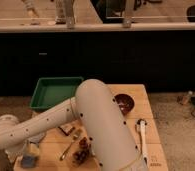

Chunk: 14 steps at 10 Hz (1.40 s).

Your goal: Place sponge in paper cup

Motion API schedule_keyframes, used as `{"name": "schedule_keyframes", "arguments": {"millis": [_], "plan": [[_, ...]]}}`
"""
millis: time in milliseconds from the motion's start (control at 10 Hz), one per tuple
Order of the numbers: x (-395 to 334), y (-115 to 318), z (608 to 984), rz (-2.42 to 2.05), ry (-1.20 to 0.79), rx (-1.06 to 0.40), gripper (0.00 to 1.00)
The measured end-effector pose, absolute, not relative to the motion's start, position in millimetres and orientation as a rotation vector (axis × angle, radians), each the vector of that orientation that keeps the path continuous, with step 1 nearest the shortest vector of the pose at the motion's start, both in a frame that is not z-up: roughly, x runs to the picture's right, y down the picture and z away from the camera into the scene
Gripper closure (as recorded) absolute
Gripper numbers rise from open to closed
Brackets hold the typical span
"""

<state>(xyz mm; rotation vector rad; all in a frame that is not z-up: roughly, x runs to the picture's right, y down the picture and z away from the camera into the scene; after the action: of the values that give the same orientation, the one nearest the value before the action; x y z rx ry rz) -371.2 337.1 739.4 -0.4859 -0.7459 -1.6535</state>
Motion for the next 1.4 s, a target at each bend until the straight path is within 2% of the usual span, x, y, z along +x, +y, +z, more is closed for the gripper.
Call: {"name": "schedule_keyframes", "arguments": {"millis": [500, 600, 700, 1200, 1400], "plan": [[-368.6, 340.3, 749.3, -1.659, -0.763, -0.507, 0.20], [-368.7, 340.9, 750.6, -1.660, -0.768, -0.508, 0.24], [-368.6, 341.5, 751.4, -1.660, -0.771, -0.509, 0.30], [-365.6, 337.0, 749.2, -1.671, -0.748, -0.494, 0.80], [-366.2, 335.1, 745.0, -1.683, -0.728, -0.488, 0.82]]}}
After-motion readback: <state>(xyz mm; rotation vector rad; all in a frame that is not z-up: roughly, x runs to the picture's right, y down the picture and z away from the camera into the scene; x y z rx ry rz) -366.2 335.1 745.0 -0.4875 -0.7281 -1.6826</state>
